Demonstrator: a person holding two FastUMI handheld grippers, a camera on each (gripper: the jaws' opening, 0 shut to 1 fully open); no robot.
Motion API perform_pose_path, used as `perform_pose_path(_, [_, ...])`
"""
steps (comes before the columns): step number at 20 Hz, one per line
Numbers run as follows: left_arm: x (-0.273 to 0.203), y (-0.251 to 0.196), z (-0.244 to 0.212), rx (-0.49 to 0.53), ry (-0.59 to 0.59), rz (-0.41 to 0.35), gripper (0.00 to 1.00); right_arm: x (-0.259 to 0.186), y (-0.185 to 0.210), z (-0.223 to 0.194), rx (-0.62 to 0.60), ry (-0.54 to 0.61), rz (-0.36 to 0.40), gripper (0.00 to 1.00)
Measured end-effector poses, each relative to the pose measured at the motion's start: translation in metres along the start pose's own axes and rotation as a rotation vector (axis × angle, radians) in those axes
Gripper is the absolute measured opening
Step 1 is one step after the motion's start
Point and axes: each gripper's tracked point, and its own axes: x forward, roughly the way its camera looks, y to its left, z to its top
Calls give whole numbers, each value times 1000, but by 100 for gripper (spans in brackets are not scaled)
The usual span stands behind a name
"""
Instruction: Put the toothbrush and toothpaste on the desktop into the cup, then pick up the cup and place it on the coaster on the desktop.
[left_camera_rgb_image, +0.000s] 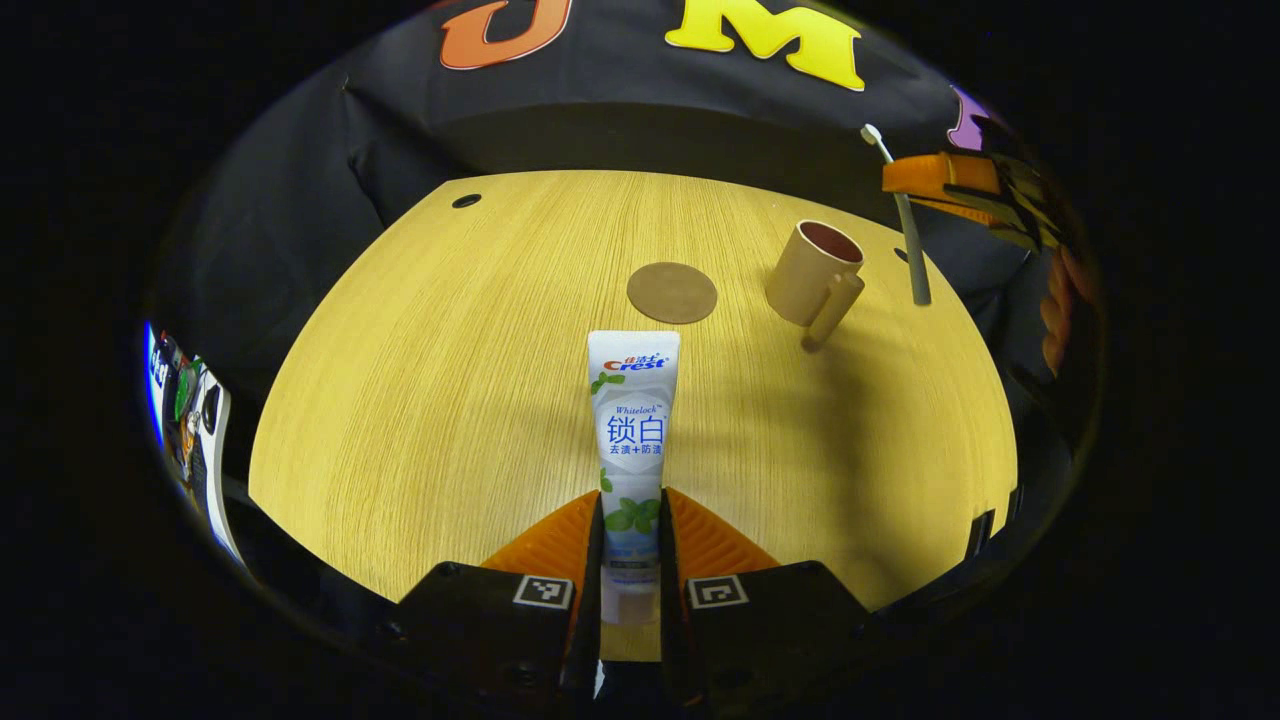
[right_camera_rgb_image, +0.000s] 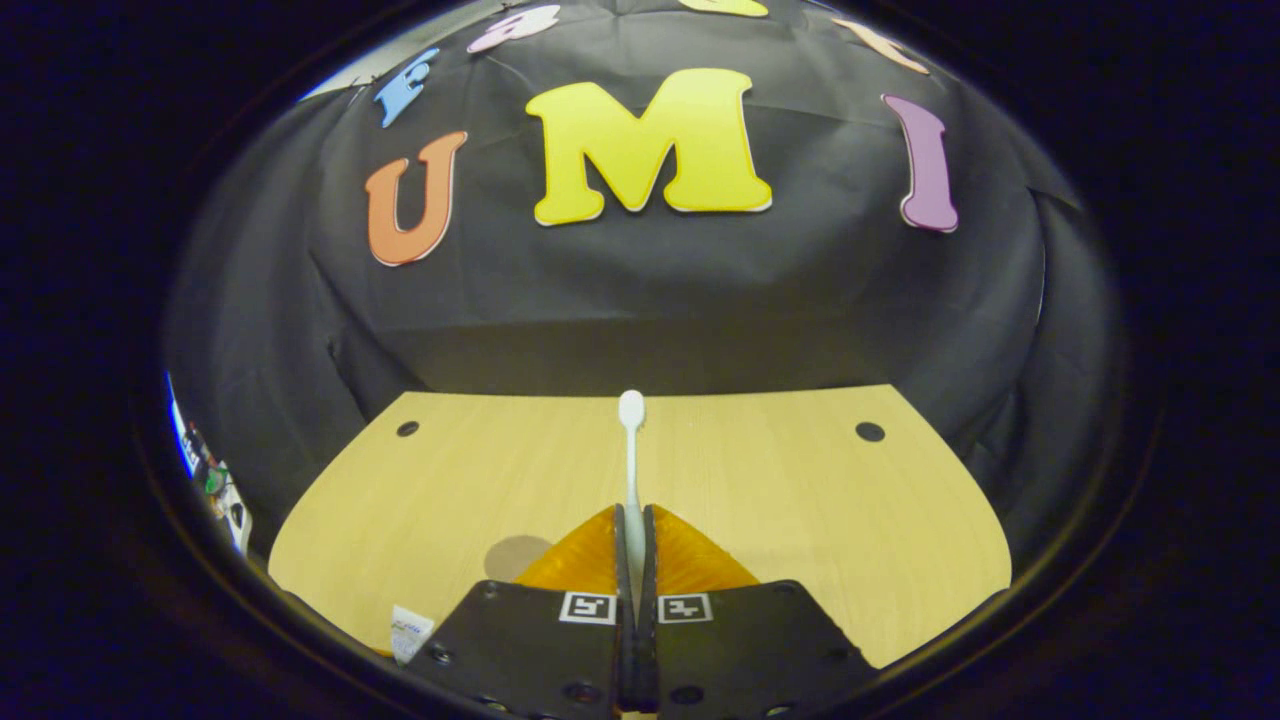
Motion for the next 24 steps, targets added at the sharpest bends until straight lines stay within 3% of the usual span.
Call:
perform_pose_path(11, [35, -11, -5, -8, 15, 9, 28, 43, 4, 54, 19, -244, 91, 1])
perform_pose_path(24, [36, -11, -21, -20, 53, 14, 28, 81, 6, 37, 75, -272, 138, 0])
